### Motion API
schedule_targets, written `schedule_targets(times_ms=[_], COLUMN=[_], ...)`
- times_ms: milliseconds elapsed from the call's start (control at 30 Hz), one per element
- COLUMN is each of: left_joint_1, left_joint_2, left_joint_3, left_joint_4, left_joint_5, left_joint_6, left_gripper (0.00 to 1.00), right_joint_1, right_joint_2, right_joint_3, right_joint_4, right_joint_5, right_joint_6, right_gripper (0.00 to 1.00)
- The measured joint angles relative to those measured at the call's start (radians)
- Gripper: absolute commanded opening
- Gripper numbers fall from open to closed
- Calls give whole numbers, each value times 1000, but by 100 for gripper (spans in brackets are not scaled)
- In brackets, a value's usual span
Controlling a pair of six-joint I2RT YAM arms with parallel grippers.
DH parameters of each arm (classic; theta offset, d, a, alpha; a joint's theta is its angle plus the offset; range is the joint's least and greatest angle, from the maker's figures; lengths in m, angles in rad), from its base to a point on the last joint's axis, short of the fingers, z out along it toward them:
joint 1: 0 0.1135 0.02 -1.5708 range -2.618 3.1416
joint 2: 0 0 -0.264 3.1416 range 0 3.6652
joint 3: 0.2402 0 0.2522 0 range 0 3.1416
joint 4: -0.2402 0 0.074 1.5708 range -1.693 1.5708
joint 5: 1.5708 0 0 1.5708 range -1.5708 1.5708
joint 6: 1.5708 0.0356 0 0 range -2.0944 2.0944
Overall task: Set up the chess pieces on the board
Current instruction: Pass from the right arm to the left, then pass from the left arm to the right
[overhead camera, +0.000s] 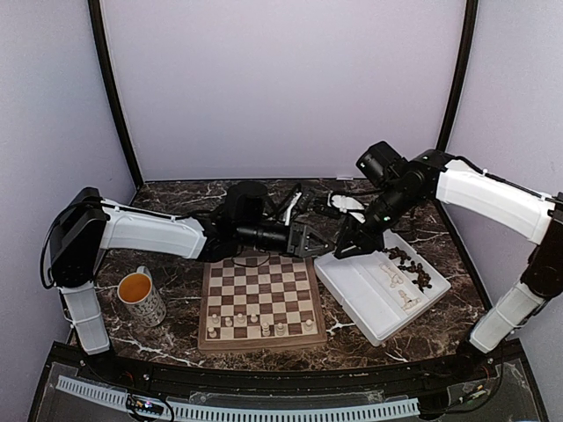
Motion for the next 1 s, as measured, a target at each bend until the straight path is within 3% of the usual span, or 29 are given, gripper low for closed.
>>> schedule_targets(times_ms=[267,433,700,1000], left_joint_1=[10,17,20,20], left_joint_2=[-13,-27,-24,14], left_joint_3=[-43,-114,-138,-138], left_joint_4=[165,368,639,766], left_joint_5=[-20,-79,-142,-160], left_joint_6=[-46,-137,-256,-342], left_gripper=[8,7,7,7], right_joint_1=[-84,-169,-195,-196], right_joint_2=[-209,-289,-220,-174], right_joint_3=[-89,-93,-94,-95], right_joint_4=[101,192,335,431], right_joint_5=[-73,-162,-321,-420], right_joint_6=[-1,32,169,257], right_gripper=[50,51,50,43])
